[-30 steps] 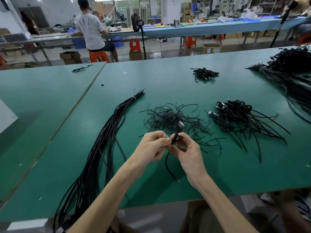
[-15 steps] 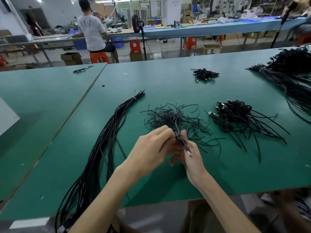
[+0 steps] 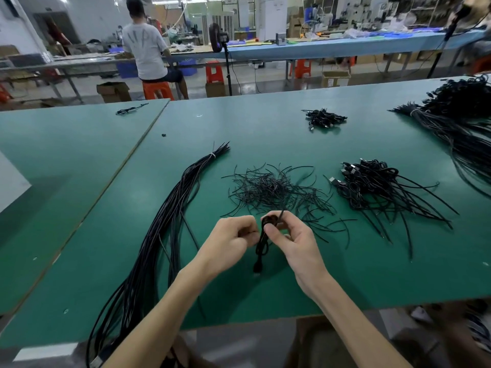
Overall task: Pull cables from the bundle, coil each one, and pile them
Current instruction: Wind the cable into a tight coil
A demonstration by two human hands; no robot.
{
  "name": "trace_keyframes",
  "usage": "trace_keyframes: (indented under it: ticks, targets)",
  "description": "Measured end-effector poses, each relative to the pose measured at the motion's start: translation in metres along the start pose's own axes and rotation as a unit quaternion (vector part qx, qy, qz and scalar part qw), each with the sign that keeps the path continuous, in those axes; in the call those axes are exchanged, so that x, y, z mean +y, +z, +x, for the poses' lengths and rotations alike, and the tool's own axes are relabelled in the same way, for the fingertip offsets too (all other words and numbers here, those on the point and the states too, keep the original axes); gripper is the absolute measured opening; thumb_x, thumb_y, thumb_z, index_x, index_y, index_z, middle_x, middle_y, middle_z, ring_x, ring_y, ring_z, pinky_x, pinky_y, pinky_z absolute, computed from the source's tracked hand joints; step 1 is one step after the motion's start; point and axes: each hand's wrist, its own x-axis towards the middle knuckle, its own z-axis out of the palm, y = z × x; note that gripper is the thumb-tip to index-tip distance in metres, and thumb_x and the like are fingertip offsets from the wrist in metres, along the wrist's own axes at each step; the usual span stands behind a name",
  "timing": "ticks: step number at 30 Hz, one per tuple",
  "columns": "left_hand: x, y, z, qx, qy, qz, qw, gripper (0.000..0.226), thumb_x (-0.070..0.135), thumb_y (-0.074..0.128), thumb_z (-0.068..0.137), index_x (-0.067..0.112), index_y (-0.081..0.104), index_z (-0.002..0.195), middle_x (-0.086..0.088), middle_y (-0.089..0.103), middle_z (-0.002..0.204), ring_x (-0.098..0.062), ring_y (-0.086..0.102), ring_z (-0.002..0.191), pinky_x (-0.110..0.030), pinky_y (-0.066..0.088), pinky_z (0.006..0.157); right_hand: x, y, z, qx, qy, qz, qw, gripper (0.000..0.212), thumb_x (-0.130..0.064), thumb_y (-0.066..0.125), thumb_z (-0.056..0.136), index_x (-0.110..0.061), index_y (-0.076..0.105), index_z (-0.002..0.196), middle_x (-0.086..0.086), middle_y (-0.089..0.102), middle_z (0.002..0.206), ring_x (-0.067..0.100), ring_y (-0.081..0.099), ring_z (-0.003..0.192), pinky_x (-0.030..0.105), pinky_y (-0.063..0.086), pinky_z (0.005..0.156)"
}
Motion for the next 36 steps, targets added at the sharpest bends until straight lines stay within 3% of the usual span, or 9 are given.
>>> trace_keyframes:
  ticks: [5,9,11,13,15,20,26,31,36]
  targets:
    - [0.004,0.001,0.004,0.027,-0.044,0.034,0.998,0.027,-0.001,0.056,0.086,0.019,0.047,0.069,0.011,0.046,0.058,-0.010,0.037,0.058,-0.029,0.034,0.058,-0.001,0.000,-0.001,0.013,-0.016,0.001,1.000,0.027,-0.006,0.077,0.088,-0.030,0.072,0.096,-0.007,0.069,0.100,0.013,0.054,0.083,0.036,0.050,0.086]
    - [0.017,-0.006,0.002,0.065,0.085,0.274,0.956,0.018,0.018,0.050,0.091,0.023,0.042,0.076,0.008,0.053,0.070,-0.022,0.046,0.064,-0.038,0.039,0.061,0.000,0.003,-0.002,0.041,-0.044,-0.012,0.998,0.029,0.002,0.075,0.087,-0.027,0.072,0.091,-0.005,0.070,0.101,0.012,0.059,0.082,0.028,0.052,0.078]
    - [0.022,-0.006,0.001,0.074,0.106,0.300,0.945,0.016,0.020,0.047,0.094,0.020,0.044,0.078,0.008,0.055,0.072,-0.024,0.047,0.064,-0.038,0.038,0.062,-0.001,0.003,-0.002,0.048,-0.060,-0.009,0.997,0.029,0.004,0.075,0.086,-0.025,0.073,0.089,0.000,0.068,0.101,0.011,0.064,0.089,0.022,0.051,0.080]
    - [0.021,-0.003,0.002,0.079,0.041,0.228,0.970,0.020,0.021,0.054,0.098,0.018,0.050,0.078,0.007,0.058,0.071,-0.022,0.050,0.066,-0.038,0.042,0.063,0.000,0.003,-0.002,0.059,-0.073,-0.021,0.995,0.031,0.002,0.076,0.087,-0.028,0.074,0.088,0.003,0.066,0.102,0.012,0.064,0.089,0.022,0.051,0.080]
    - [0.018,0.002,0.005,0.098,-0.066,0.034,0.992,0.024,0.017,0.059,0.098,0.013,0.056,0.074,0.008,0.055,0.061,-0.018,0.046,0.059,-0.036,0.039,0.058,0.002,0.003,-0.001,0.055,-0.099,-0.053,0.992,0.030,0.004,0.076,0.086,-0.026,0.075,0.088,0.005,0.063,0.102,0.012,0.062,0.088,0.022,0.051,0.078]
    - [0.019,0.009,0.007,0.122,-0.186,-0.245,0.944,0.028,0.005,0.056,0.096,0.009,0.051,0.069,0.007,0.036,0.046,-0.013,0.031,0.040,-0.023,0.026,0.040,0.009,0.010,-0.003,0.013,-0.153,-0.166,0.974,0.033,0.016,0.068,0.086,-0.016,0.074,0.095,-0.003,0.054,0.103,0.017,0.058,0.081,0.027,0.048,0.065]
    - [0.016,-0.006,0.011,0.110,-0.140,-0.231,0.957,0.027,0.004,0.055,0.099,0.007,0.047,0.073,0.014,0.035,0.045,-0.006,0.027,0.038,-0.015,0.025,0.040,0.009,0.011,-0.006,-0.028,-0.139,-0.168,0.976,0.027,0.008,0.060,0.095,-0.013,0.077,0.097,-0.005,0.061,0.102,0.022,0.057,0.076,0.040,0.046,0.062]
    - [0.016,-0.015,0.004,0.045,-0.055,-0.185,0.980,0.024,0.004,0.057,0.101,-0.002,0.049,0.080,-0.007,0.042,0.063,-0.013,0.033,0.048,-0.022,0.027,0.047,0.003,0.006,-0.004,-0.035,-0.019,-0.020,0.999,0.011,-0.023,0.064,0.098,-0.019,0.070,0.106,0.002,0.071,0.088,0.022,0.064,0.073,0.029,0.050,0.059]
    - [0.024,-0.009,0.002,0.026,-0.012,-0.171,0.985,0.023,0.002,0.058,0.101,-0.003,0.049,0.080,-0.012,0.037,0.068,-0.013,0.034,0.053,-0.023,0.027,0.050,0.005,0.003,-0.002,-0.056,0.053,0.030,0.997,0.035,-0.037,0.075,0.090,-0.015,0.063,0.114,-0.002,0.069,0.077,0.015,0.061,0.065,0.026,0.049,0.057]
